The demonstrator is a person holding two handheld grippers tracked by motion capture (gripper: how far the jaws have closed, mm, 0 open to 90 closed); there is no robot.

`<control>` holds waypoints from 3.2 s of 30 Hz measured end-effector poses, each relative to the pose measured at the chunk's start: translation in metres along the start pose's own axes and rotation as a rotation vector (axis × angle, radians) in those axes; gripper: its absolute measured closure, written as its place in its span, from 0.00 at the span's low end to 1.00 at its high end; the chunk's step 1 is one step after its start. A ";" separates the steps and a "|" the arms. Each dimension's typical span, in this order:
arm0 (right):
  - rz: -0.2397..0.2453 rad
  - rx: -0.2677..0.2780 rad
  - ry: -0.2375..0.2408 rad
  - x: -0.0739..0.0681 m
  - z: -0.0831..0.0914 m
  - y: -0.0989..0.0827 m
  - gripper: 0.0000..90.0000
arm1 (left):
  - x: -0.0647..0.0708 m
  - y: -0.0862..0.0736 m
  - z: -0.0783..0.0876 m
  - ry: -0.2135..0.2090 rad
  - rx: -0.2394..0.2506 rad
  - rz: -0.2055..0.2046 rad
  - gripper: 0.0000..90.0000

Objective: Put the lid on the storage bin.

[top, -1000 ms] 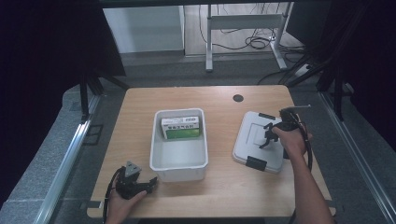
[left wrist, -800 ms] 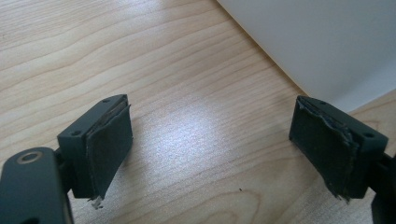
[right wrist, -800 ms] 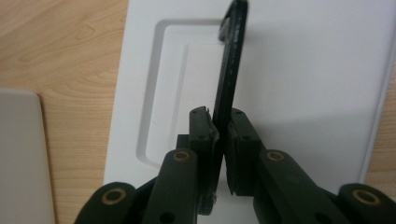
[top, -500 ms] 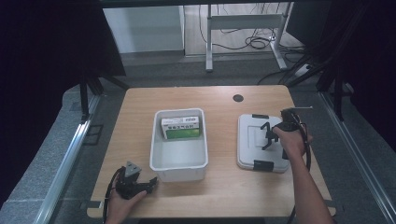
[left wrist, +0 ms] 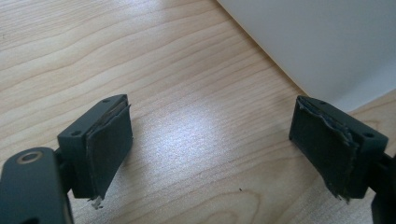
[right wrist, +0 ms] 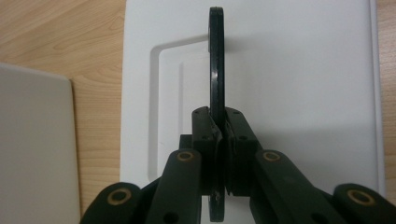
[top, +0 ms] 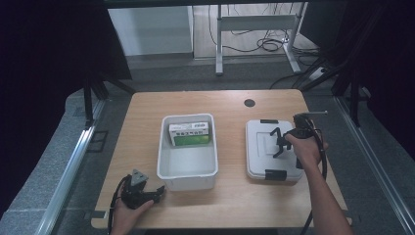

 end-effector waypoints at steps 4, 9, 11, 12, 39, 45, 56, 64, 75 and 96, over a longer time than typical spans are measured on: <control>-0.002 0.006 0.022 -0.005 0.003 -0.001 0.94 | 0.000 0.000 0.000 0.000 0.000 0.000 0.15; 0.005 0.021 0.051 -0.011 0.011 -0.003 0.94 | 0.000 0.000 0.000 0.000 0.001 0.001 0.15; 0.006 0.024 0.064 -0.014 0.014 -0.004 0.94 | 0.000 0.000 0.000 0.000 0.001 0.001 0.15; 0.014 0.023 0.066 -0.015 0.016 -0.005 0.94 | 0.000 0.000 0.000 0.000 0.001 0.001 0.15; 0.055 0.043 0.126 -0.028 0.034 -0.017 0.94 | 0.000 0.000 0.000 0.000 0.001 0.001 0.15; 0.067 0.055 0.137 -0.036 0.040 -0.017 0.94 | 0.000 0.000 0.000 0.000 0.001 0.001 0.15; 0.074 0.064 0.160 -0.043 0.054 -0.020 0.94 | 0.000 0.000 0.000 0.000 0.000 0.001 0.15; 0.086 0.071 0.170 -0.050 0.061 -0.021 0.94 | 0.000 0.000 0.000 0.000 0.000 0.000 0.15; 0.105 0.071 0.184 -0.066 0.069 -0.021 0.94 | 0.000 0.000 0.000 0.001 0.001 -0.001 0.14; 0.145 0.056 0.208 -0.086 0.067 -0.026 0.94 | 0.000 0.000 0.000 0.001 0.001 -0.001 0.14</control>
Point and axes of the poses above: each handheld gripper's, and its own axes: z roughly backward along the jaws, y roughly out of its top, x roughly to its right, the point moved 7 cm from there along -z, roughly forward along the jaws, and after that the axes turned 5 degrees about y, right-handed, at the moved point
